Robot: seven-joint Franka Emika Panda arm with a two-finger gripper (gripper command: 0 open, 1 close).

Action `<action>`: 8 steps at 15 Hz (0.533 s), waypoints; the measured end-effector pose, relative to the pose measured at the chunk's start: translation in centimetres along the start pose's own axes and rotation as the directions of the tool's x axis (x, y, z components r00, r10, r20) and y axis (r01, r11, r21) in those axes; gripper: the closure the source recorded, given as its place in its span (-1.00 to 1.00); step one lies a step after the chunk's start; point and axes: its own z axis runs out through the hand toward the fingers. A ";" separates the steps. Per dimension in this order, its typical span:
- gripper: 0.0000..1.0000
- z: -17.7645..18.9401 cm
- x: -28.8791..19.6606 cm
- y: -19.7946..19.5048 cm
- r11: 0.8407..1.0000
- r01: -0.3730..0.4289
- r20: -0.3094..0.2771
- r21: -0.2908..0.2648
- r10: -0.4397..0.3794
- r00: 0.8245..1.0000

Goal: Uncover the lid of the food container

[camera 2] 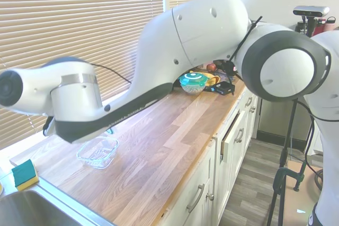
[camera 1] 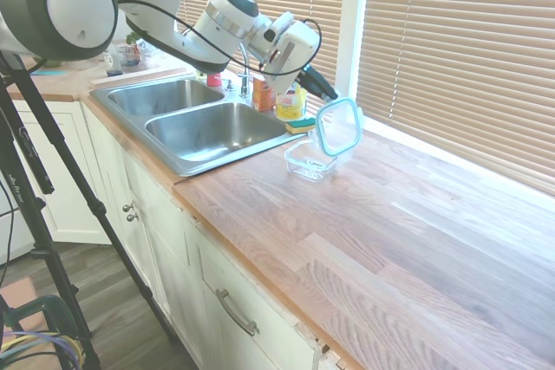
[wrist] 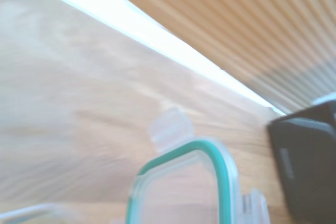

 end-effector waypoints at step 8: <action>1.00 5.7 5.7 8.8 0.973 -0.226 0.259 0.053 0.205 0.944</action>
